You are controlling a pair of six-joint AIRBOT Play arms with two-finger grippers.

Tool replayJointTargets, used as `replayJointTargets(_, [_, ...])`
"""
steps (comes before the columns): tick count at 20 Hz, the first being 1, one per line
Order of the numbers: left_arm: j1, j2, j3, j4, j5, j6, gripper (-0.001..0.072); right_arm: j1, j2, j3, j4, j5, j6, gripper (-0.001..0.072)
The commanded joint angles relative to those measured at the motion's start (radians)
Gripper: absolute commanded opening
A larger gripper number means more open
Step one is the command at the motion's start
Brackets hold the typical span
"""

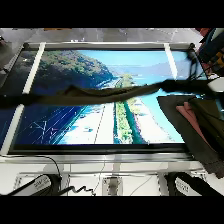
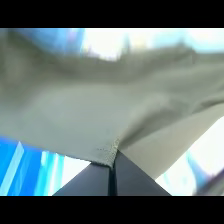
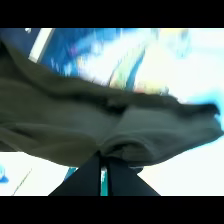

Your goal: Fold the clothes and pants, and hang the long-sleeved shirts on hangers.

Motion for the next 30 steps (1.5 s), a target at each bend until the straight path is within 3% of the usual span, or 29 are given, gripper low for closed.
replayJointTargets(1, [0.000, 0.217, 0.128, -0.251, 0.094, 0.007, 0.0011, 0.000, 0.191, 0.153, -0.026, -0.022, 0.000, 0.0014])
replayJointTargets(3, [-0.001, 0.348, 0.130, -0.335, 0.297, 0.007, 0.0012, 0.000, 0.291, 0.217, -0.026, -0.064, 0.000, 0.0013])
replayJointTargets(7, [-0.001, 0.584, 0.130, -0.334, 0.702, 0.007, 0.0012, 0.000, 0.465, 0.264, -0.024, -0.100, 0.002, 0.0013])
replayJointTargets(9, [-0.001, 0.661, 0.130, -0.209, 0.804, 0.005, 0.0011, 0.000, 0.519, 0.264, -0.020, -0.101, 0.037, 0.0013])
replayJointTargets(10, [-0.001, 0.689, 0.130, -0.105, 0.827, -0.047, 0.0010, 0.000, 0.531, 0.264, -0.019, -0.103, 0.071, 0.0012])
replayJointTargets(12, [-0.001, 0.706, 0.130, 0.152, 0.809, -0.296, 0.0010, 0.000, 0.519, 0.264, -0.026, -0.105, 0.138, 0.0011])
replayJointTargets(14, [-0.001, 0.672, 0.129, 0.399, 0.660, -0.544, 0.0010, 0.000, 0.456, 0.257, -0.032, -0.095, 0.185, 0.0011])
replayJointTargets(16, [-0.001, 0.572, 0.129, 0.515, 0.382, -0.644, 0.0010, 0.000, 0.323, 0.257, -0.034, -0.035, 0.219, 0.0010])
replayJointTargets(18, [-0.015, 0.418, 0.129, 0.489, 0.150, -0.645, 0.0010, 0.000, 0.155, 0.257, -0.033, 0.048, 0.248, 0.0011])
replayJointTargets(20, [-0.079, 0.239, 0.129, 0.486, 0.082, -0.637, 0.0011, 0.004, -0.039, 0.257, -0.027, 0.130, 0.279, 0.0012])
replayJointTargets(25, [-0.315, -0.254, 0.129, 0.482, 0.192, -0.472, 0.0012, 0.020, -0.438, 0.257, -0.011, 0.152, 0.298, 0.0013])
replayJointTargets(30, [-0.344, -0.505, 0.131, 0.327, 0.332, -0.460, 0.0012, 0.019, -0.578, 0.257, -0.005, -0.010, 0.297, 0.0013])
